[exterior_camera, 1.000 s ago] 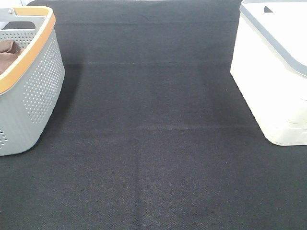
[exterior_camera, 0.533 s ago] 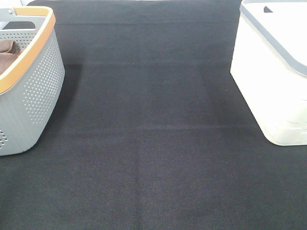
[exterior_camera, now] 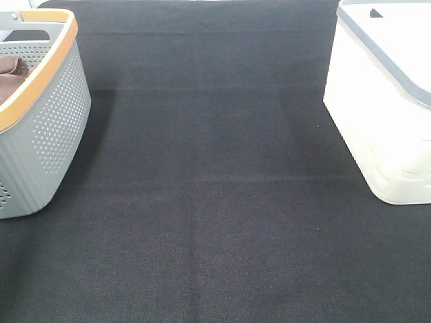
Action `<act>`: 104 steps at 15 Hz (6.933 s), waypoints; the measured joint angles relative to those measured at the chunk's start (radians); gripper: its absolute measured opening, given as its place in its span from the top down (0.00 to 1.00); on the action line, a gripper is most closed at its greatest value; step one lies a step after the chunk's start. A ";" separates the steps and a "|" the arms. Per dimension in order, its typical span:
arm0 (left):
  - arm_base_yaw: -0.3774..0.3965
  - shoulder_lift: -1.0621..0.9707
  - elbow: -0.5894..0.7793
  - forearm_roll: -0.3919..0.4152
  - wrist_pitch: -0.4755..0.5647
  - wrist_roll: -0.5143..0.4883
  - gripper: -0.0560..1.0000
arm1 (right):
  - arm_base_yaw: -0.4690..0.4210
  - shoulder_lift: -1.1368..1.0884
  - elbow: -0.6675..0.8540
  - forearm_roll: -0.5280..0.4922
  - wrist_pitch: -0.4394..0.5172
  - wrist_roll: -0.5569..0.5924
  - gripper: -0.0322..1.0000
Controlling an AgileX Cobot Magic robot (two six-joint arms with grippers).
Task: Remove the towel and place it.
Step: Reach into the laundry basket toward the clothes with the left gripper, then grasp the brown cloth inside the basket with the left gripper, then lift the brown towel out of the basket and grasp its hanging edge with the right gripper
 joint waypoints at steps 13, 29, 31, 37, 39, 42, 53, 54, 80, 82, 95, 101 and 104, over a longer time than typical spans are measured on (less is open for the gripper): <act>0.000 0.725 -0.524 0.079 0.290 -0.038 0.47 | 0.000 0.000 0.000 0.000 0.000 0.000 0.37; 0.373 1.261 -0.965 -0.350 0.347 0.098 0.47 | 0.000 0.000 0.000 0.000 0.000 0.000 0.37; 0.373 1.336 -1.028 -0.442 0.347 0.102 0.47 | 0.000 0.000 0.000 0.000 0.000 0.000 0.37; 0.372 1.433 -1.077 -0.526 0.345 0.117 0.47 | 0.000 0.000 0.000 0.000 0.000 0.000 0.37; 0.372 1.448 -1.078 -0.539 0.333 0.117 0.47 | 0.000 0.000 0.000 0.000 0.000 0.000 0.37; 0.372 1.465 -1.078 -0.592 0.325 0.124 0.47 | 0.000 0.000 0.000 0.000 0.000 0.000 0.37; 0.326 1.485 -1.078 -0.624 0.274 0.235 0.95 | 0.000 0.000 0.000 0.000 0.000 0.000 0.37; 0.326 1.484 -1.078 -0.620 0.274 0.236 0.95 | 0.000 0.000 0.000 0.000 0.000 0.000 0.37; -0.021 0.833 -1.090 -1.341 0.069 0.790 0.95 | 0.000 0.276 -0.006 0.316 -0.056 -0.166 0.37; -0.118 0.846 -1.090 -1.335 0.019 0.814 0.95 | 0.000 0.371 -0.008 0.477 -0.119 -0.287 0.37; -0.412 0.998 -1.090 -1.265 -0.049 0.773 0.95 | 0.153 0.957 -0.286 1.223 -0.226 -1.185 0.38; -0.442 1.004 -1.090 -1.265 -0.090 0.769 0.95 | 0.551 1.230 -0.410 1.084 -0.623 -1.207 0.38; -0.442 1.004 -1.090 -1.265 -0.090 0.767 0.95 | 0.597 1.369 -0.457 1.082 -0.765 -1.221 0.38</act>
